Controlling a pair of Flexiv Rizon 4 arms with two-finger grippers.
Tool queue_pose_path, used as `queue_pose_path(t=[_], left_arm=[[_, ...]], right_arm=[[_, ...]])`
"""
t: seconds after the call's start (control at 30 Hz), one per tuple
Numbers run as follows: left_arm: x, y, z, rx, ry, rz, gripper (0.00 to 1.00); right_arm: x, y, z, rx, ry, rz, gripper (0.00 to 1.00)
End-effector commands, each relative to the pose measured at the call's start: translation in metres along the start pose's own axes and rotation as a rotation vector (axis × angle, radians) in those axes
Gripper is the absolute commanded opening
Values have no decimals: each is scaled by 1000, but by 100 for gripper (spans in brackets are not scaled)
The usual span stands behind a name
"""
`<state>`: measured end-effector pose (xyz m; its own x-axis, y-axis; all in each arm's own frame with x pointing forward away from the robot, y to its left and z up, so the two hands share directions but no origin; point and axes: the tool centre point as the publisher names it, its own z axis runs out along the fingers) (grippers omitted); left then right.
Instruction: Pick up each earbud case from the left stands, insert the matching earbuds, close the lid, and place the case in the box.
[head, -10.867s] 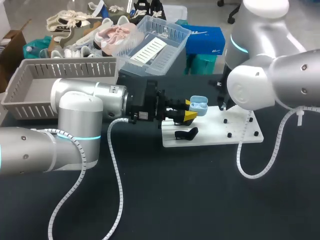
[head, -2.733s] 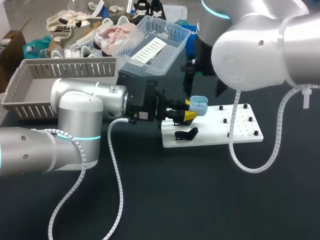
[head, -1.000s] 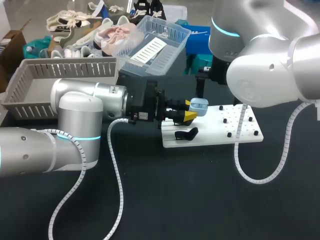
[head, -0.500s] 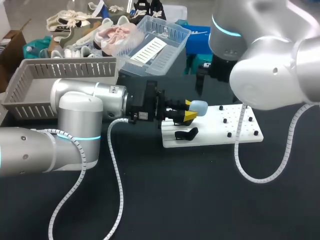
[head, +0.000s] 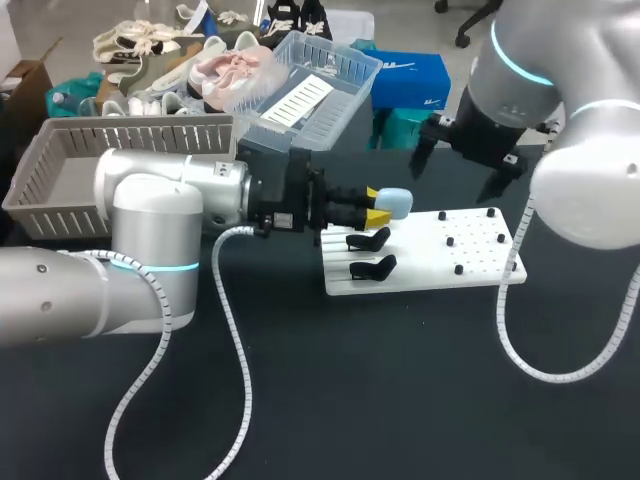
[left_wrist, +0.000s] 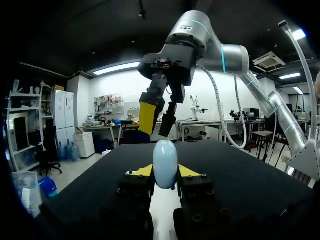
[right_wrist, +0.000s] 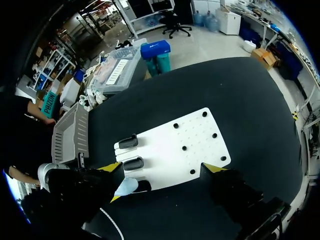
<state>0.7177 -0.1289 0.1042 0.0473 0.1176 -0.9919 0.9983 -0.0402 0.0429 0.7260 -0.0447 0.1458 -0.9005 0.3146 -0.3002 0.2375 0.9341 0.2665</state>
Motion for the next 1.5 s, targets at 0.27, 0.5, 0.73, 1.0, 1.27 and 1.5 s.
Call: queue_pose_path(t=[0.27,0.5,0.73,1.0,1.27,1.5], left_arm=[[-19,-6,-34,-179,67,-89,0],[-21,-7,-67,-273,125,-133,0],[-13,-5,-99,-369,167,-176,0],[-3,-2,-136,-482,232,-209,0],[13,7,-175,-604,274,-260,0],[29,18,-204,-691,359,-264,0]], right_arm=[[5,-5,5,-86,-40,-18,100],[4,-2,6,-119,-43,-43,100],[7,-5,11,-112,-14,-64,100],[10,-19,14,-96,-7,-49,100],[14,-24,18,-96,11,-30,100],[17,-25,20,-95,19,-30,100]])
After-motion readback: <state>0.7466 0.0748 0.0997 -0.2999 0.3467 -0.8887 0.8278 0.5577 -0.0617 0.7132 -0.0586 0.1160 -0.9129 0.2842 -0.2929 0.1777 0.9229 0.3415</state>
